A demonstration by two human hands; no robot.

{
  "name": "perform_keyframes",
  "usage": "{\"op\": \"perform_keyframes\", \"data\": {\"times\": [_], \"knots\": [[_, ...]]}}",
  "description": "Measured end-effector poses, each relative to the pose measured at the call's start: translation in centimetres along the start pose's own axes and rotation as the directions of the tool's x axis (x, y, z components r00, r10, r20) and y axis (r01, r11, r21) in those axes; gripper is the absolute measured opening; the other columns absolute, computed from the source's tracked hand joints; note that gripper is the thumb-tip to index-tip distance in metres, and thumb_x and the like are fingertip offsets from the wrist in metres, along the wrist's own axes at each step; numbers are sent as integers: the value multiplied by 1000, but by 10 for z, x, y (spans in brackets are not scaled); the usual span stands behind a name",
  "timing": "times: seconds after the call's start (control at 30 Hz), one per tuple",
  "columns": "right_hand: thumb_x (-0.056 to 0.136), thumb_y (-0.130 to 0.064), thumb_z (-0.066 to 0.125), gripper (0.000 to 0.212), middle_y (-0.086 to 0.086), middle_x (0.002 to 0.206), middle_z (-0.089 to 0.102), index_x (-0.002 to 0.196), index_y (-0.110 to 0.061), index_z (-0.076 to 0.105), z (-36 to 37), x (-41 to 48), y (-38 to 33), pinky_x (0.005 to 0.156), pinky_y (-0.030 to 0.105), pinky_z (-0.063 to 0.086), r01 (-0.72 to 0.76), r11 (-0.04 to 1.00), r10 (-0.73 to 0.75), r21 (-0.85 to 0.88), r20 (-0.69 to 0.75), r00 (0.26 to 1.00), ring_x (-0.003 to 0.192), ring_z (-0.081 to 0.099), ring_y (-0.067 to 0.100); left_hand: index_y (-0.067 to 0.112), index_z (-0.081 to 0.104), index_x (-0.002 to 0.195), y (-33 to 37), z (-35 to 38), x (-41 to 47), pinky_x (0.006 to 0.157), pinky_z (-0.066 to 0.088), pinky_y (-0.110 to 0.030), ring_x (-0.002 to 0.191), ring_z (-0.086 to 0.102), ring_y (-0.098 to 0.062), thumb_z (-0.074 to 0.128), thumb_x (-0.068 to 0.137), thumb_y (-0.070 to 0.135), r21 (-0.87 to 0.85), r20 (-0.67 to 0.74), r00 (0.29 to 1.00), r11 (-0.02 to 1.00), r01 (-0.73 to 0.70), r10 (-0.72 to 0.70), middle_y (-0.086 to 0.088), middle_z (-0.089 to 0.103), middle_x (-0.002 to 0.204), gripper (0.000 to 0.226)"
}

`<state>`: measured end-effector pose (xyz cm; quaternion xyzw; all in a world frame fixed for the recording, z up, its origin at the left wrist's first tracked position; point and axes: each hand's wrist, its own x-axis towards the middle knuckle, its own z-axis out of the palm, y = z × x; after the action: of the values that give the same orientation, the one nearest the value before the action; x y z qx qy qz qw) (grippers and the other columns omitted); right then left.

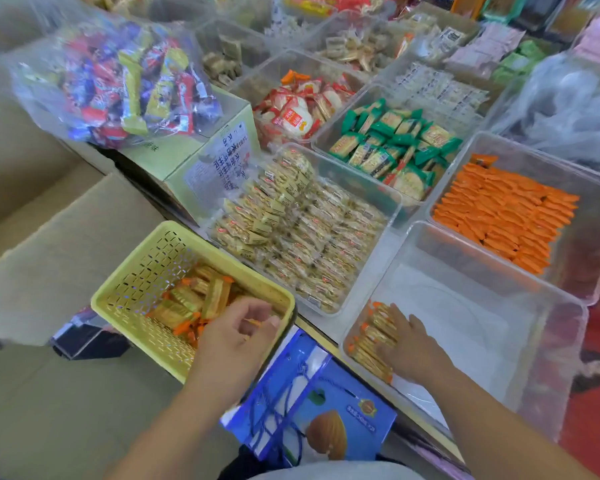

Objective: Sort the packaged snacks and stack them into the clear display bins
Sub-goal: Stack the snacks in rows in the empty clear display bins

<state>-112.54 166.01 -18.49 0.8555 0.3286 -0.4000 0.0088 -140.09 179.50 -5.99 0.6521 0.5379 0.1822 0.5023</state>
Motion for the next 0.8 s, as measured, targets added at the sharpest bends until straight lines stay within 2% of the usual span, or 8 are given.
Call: {"op": "perform_keyframes", "data": {"times": [0.1,0.2,0.27,0.37,0.5,0.57,0.63,0.8], "knots": [[95,-60,54,87,6,170,2,160,-41,-1,-5,-14,-9,110,47,39,-81,997,82,11,-52,995,142,39,39,36,65,106,-26,-49,38,77,56,-38,85,65,-16,77,88,39,311,-18,1000,950,-18,25,11,67,103,22],[96,-57,54,80,9,166,17,160,-37,11,-5,-38,-31,107,47,43,-107,994,104,-10,-179,978,138,43,40,23,59,130,-52,-91,84,93,45,-34,112,60,-26,81,83,38,596,142,989,796,-111,32,-2,58,122,53],[95,-52,58,72,9,160,29,157,-35,24,-1,-58,-53,102,46,46,-87,996,83,-2,-264,961,131,47,40,21,53,140,-64,-110,115,99,40,-31,122,54,-27,85,76,41,692,297,955,684,-232,24,-6,54,128,74],[93,-44,66,61,8,153,42,148,-27,45,12,-84,-94,103,43,42,0,997,28,74,-371,928,131,48,37,21,40,150,-79,-126,153,106,43,-33,129,50,-28,85,64,50,784,489,866,490,-382,-107,-7,47,139,102],[91,-41,69,47,0,134,55,135,-26,61,28,-115,-154,103,43,43,148,987,-87,65,-556,827,124,49,27,16,33,153,-92,-128,179,111,44,-39,133,49,-33,87,64,46,814,576,767,287,-505,-284,-11,40,149,108],[90,-38,71,37,-4,118,59,125,-25,67,35,-127,-179,92,38,47,258,965,-184,40,-598,780,111,56,23,13,30,154,-93,-125,186,112,43,-38,135,47,-34,90,63,45,809,588,751,249,-533,-301,-13,38,151,114],[93,-36,69,29,-9,112,59,120,-25,69,39,-135,-200,88,35,50,360,931,-273,56,-549,790,104,59,17,13,30,154,-95,-121,191,108,45,-38,133,49,-34,87,65,46,799,601,751,241,-551,-275,-14,41,147,111],[98,-32,64,26,-10,110,59,123,-26,68,41,-131,-233,86,32,53,480,873,-400,90,-433,808,95,59,8,15,17,161,-104,-114,198,111,44,-42,139,46,-39,81,73,60,770,627,733,348,-535,-262,-18,29,157,117]]}}
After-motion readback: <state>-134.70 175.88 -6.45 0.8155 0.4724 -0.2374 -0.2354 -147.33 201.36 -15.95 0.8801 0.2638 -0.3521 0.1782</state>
